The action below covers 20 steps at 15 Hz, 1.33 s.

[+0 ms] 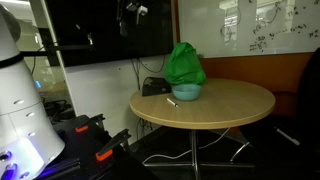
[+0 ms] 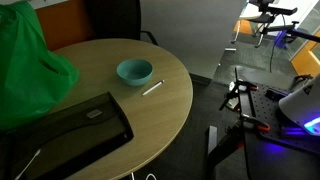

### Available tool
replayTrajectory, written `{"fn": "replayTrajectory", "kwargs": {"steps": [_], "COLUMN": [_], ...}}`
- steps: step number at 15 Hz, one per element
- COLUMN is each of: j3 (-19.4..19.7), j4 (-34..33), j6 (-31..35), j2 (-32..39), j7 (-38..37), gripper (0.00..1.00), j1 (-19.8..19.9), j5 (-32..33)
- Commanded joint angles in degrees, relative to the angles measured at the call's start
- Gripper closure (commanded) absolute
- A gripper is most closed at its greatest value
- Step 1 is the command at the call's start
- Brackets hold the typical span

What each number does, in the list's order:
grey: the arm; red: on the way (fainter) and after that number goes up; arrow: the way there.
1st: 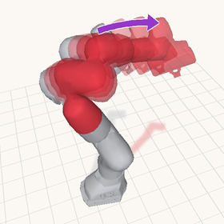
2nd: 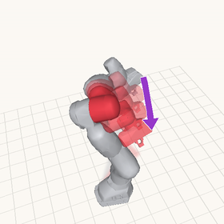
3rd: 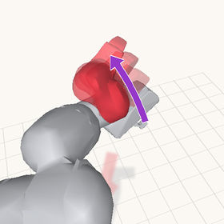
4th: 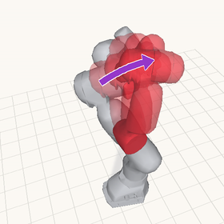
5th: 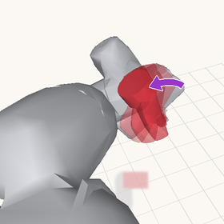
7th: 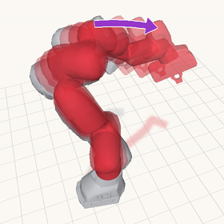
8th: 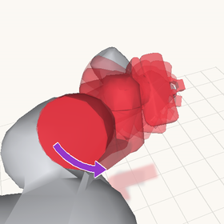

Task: Put the pen in the bowl

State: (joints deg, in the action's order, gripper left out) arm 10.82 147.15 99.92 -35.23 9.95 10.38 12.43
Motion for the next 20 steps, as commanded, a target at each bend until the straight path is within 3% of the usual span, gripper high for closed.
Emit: {"fn": "replayTrajectory", "kwargs": {"steps": [1,5,10,16,20], "j3": [0.3,0.3,-0.4,-3.1,-5.8], "j4": [-0.1,-0.1,3.2,2.3,-1.9], "j6": [-0.1,-0.1,16.6,35.9,43.4], "j2": [0.0,0.0,4.0,19.9,31.5], "j7": [-0.2,-0.2,5.3,13.9,20.8], "gripper": [0.0,0.0,0.0,0.0,0.0], "j1": [-0.4,-0.4,-4.8,-10.5,-12.1], "j5": [0.1,0.1,2.0,2.5,3.7]}}
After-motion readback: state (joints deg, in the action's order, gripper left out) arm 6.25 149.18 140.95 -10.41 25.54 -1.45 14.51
